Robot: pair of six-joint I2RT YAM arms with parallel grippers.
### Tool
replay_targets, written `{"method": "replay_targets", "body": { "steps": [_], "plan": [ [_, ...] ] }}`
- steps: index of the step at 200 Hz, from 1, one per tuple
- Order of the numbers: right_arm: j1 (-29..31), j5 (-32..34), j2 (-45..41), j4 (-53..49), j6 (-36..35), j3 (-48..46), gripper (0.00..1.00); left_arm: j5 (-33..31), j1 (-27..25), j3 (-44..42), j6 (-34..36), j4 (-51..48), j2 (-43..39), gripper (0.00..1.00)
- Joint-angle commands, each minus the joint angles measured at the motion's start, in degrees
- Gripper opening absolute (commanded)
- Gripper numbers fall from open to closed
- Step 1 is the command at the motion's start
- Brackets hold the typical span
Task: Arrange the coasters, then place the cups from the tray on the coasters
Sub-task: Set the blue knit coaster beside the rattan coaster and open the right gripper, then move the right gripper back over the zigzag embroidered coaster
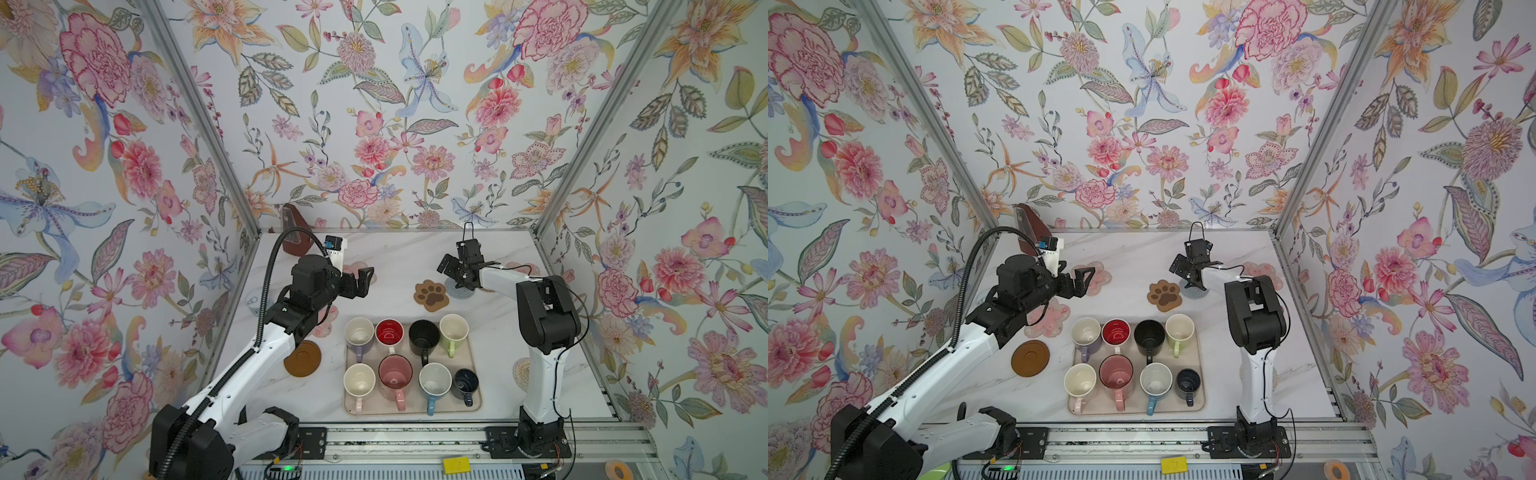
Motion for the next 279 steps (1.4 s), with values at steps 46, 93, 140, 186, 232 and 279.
{"method": "replay_targets", "body": {
  "steps": [46,93,140,186,232,279],
  "plan": [
    [-0.1,-3.1,5.1,-4.4,-1.2,2.5,0.99,-0.6,-0.5,0.1,0.2,-0.3,-0.5,0.99],
    [-0.2,-3.7,4.9,-5.0,-2.3,5.1,0.99,-0.7,-0.5,0.1,0.1,-0.2,-0.6,0.99],
    [-0.3,-3.9,-1.8,-6.6,-4.9,6.3,0.99,-0.8,-0.6,0.1,0.0,-0.2,-0.5,0.99],
    [-0.6,-3.4,-12.7,-7.7,-6.5,-0.8,0.99,-0.6,-0.6,0.0,-0.5,0.0,0.6,0.99],
    [-2.7,-1.2,-29.2,-9.2,-5.4,-19.1,0.99,-0.4,-0.6,-0.4,-1.1,0.6,1.4,0.99],
    [-2.8,0.6,-39.8,-13.3,-3.4,-29.8,0.99,1.3,-0.7,-0.6,-2.2,1.6,2.9,0.99]
  ]
}}
